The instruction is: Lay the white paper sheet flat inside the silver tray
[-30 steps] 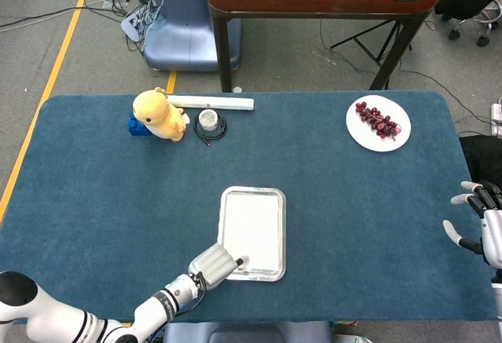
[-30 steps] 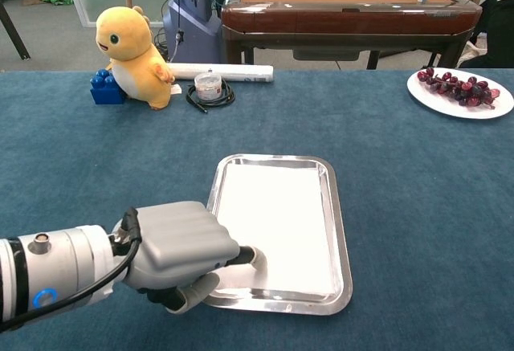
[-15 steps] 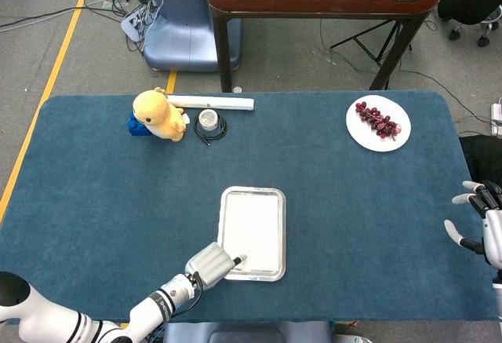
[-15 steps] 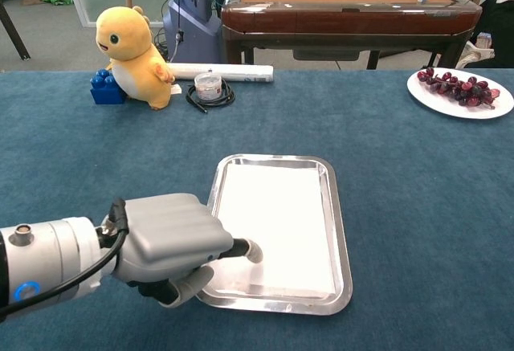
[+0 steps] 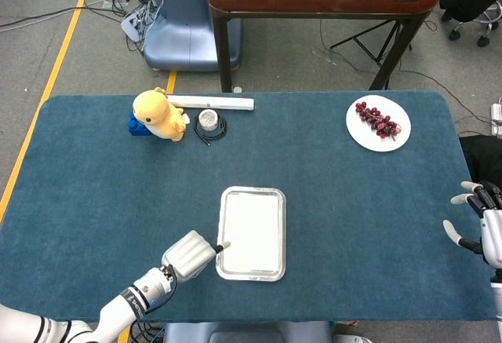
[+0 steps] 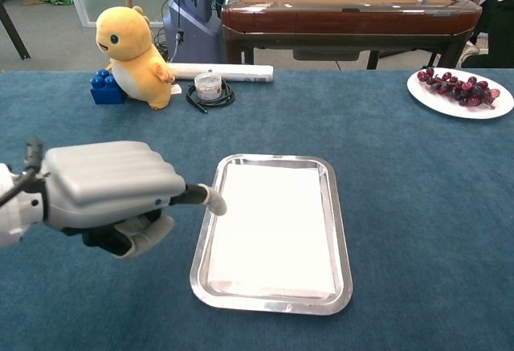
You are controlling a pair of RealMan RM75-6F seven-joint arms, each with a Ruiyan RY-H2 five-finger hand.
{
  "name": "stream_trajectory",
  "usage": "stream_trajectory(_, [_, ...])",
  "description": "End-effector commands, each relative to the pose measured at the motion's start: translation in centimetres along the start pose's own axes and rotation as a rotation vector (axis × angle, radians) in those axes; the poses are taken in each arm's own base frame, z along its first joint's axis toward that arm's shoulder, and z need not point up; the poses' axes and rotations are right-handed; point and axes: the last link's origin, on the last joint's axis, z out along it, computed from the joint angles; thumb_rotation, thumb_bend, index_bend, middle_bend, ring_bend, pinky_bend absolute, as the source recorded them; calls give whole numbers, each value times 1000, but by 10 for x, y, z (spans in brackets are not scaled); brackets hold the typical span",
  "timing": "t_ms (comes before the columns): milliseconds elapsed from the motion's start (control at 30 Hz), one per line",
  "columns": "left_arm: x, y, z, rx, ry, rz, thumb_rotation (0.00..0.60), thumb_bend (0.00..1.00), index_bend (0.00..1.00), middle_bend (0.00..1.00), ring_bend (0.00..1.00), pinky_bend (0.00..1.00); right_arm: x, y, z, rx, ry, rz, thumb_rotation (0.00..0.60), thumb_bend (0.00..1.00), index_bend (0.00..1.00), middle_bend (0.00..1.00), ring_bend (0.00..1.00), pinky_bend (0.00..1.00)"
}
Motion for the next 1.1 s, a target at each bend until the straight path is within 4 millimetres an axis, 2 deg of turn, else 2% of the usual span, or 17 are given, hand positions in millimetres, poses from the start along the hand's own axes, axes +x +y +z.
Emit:
stream_trajectory(33, [3, -21, -21, 36, 65, 2, 600, 702, 201, 979, 848, 999, -2, -1, 0, 1, -5, -4, 600, 265, 408, 245, 120, 322])
stream_trajectory(200, [4, -51, -46, 139, 129, 24, 600, 685, 209, 795, 714, 928, -3, -2, 0, 2, -6, -8, 600, 265, 408, 245, 120, 322])
stream_trajectory(267, [3, -63, -56, 196, 137, 4, 600, 606, 213, 696, 663, 915, -3, -2, 0, 2, -6, -10, 600, 265, 408, 245, 120, 322])
stream_trajectory(333, [3, -73, -66, 241, 145, -12, 600, 451, 222, 574, 601, 910, -3, -2, 0, 2, -7, -11, 600, 265, 408, 245, 120, 322])
stream_trajectory(400, [3, -84, -77, 285, 162, -24, 600, 353, 242, 481, 535, 883, -4, -2, 0, 2, -8, -14, 600, 266, 408, 245, 120, 322])
stream_trajectory(533, [-1, -101, -100, 357, 206, -39, 600, 317, 308, 341, 383, 737, -5, -4, -1, 7, -12, -22, 600, 266, 408, 245, 120, 322])
stream_trajectory(733, [-13, -122, -136, 413, 287, -150, 600, 309, 379, 258, 250, 489, -6, -7, -3, 18, -10, -32, 600, 265, 408, 245, 120, 322])
stream_trajectory(933, [-27, -131, -162, 507, 311, -94, 600, 300, 390, 255, 235, 391, -5, -10, -6, 27, -6, -41, 600, 259, 408, 245, 120, 322])
stream_trajectory(1100, [-38, -134, -176, 605, 330, -93, 600, 300, 388, 255, 235, 359, -4, -13, -9, 39, 0, -48, 600, 214, 408, 245, 120, 322])
